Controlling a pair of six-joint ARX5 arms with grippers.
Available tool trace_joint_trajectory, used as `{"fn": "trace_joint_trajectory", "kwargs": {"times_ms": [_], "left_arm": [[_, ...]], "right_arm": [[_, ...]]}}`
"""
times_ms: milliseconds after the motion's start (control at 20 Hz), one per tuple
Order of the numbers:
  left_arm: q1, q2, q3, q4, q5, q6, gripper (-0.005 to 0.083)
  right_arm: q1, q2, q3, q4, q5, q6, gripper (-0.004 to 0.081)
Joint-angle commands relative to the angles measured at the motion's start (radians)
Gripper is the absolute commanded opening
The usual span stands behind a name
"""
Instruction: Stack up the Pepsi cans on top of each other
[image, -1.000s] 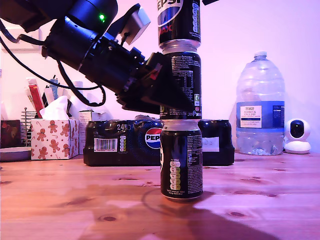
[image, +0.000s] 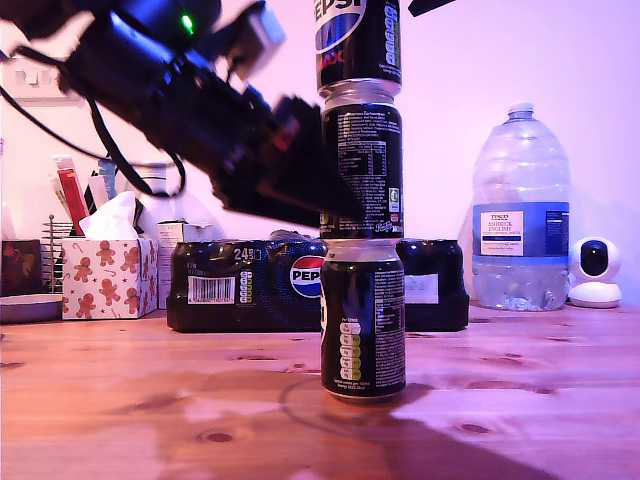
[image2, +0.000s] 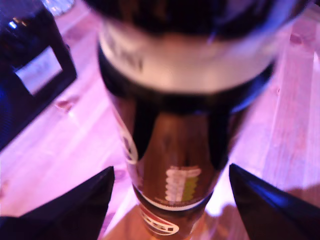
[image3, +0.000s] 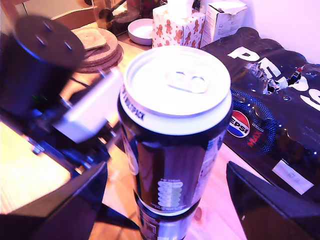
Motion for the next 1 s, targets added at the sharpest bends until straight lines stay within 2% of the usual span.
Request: {"fn": "trace_joint_trajectory", "kwargs": {"times_ms": [0, 400, 550, 800, 850, 900, 950], "left_arm": [[0.006, -0.023, -0.015, -0.019, 0.002, 0.016, 0.0665], [0.039, -0.093, -0.015, -0.153, -0.045, 0.035, 0.0665], [0.05, -0.137, -0.015, -0.205, -0.056, 0.034, 0.0664], [0.051, -0.232, -0.015, -0.356, -0.098, 0.031, 0.0648], [0.051, -0.251, -0.015, -0.387, -0.107, 0.027, 0.0605], [0.05, -0.271, -0.015, -0.413, -0.112, 0.018, 0.0518], [0.049, -0.289, -0.015, -0.433, -0.112, 0.016, 0.0391]], "right_arm": [[0.004, -0.008, 0.015, -0.003, 0.007, -0.007, 0.0688], [0.003, -0.04, 0.015, -0.072, 0.044, -0.02, 0.0688], [0.003, -0.084, 0.015, -0.138, 0.061, -0.021, 0.0688], [0.003, -0.156, 0.015, -0.317, 0.114, -0.016, 0.0676], [0.003, -0.164, 0.015, -0.349, 0.114, -0.008, 0.0627], [0.003, -0.17, 0.015, -0.373, 0.114, 0.004, 0.0537], [0.003, -0.172, 0.015, -0.391, 0.113, 0.018, 0.0406]]}}
